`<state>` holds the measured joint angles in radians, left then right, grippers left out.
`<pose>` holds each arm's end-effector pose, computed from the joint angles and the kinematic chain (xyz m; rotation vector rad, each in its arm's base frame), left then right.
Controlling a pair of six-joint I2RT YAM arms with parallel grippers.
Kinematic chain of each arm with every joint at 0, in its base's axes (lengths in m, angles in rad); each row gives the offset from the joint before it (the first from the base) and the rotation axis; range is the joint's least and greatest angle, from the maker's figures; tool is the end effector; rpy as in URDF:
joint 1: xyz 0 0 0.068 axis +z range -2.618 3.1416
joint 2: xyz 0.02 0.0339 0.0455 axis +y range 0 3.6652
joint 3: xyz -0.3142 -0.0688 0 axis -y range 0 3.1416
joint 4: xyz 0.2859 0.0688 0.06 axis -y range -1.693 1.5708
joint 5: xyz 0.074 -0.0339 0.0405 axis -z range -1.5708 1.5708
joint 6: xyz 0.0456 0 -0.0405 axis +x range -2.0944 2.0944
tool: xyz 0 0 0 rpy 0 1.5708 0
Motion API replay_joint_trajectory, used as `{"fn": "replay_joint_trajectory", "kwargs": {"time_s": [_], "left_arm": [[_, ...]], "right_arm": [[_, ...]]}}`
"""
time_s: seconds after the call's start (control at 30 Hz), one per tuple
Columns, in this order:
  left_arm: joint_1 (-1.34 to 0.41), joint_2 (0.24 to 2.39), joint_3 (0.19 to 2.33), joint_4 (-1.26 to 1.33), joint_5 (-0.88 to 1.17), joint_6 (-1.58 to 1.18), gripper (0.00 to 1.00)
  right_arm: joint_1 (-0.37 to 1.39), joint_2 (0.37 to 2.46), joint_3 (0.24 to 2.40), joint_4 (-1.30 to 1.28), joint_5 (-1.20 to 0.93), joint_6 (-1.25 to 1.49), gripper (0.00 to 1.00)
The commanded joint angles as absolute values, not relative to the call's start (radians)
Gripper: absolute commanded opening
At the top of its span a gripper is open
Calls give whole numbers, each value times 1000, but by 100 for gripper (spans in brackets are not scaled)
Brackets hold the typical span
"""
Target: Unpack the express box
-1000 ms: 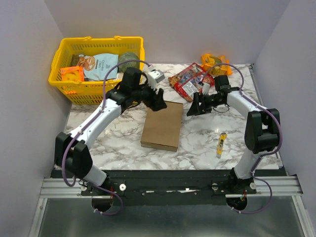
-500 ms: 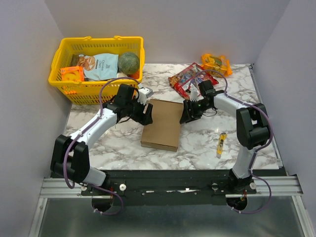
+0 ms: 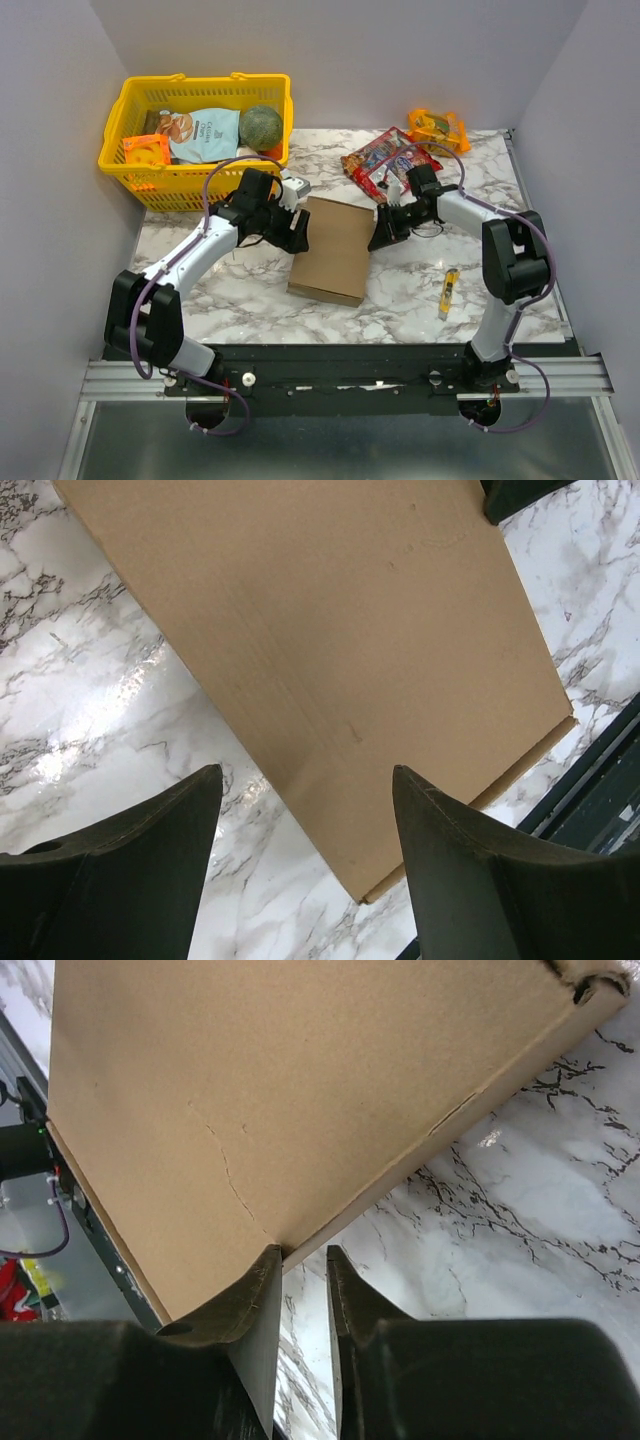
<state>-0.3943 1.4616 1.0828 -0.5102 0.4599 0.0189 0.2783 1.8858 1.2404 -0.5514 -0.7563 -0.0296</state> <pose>0.3116 -0.1516 0.2867 0.7048 2.3665 -0.7288 0.3962 0.1457 0.1884 -0.6051 2.5964 1.1104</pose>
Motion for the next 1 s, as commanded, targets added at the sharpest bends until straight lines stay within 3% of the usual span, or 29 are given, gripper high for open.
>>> {"fn": "replay_joint_trajectory", "kwargs": {"time_s": [0.0, 0.13, 0.33, 0.63, 0.8, 0.97], "left_arm": [[-382, 1431, 1086, -534, 485, 26, 77], [-382, 1447, 1089, -531, 491, 26, 77], [-374, 1448, 1103, -525, 472, 12, 74], [-311, 1186, 1074, -440, 466, 63, 75], [-334, 1354, 1084, -547, 431, 124, 69], [-437, 1477, 1097, -381, 526, 112, 69]], "right_arm": [[215, 1907, 1131, -643, -607, -193, 22], [215, 1902, 1141, -647, -597, -192, 14], [216, 1887, 1146, -643, -568, -193, 15], [222, 1873, 1127, -635, -563, -206, 15], [224, 1873, 1132, -630, -561, -210, 15], [224, 1888, 1155, -615, -557, -212, 15]]}}
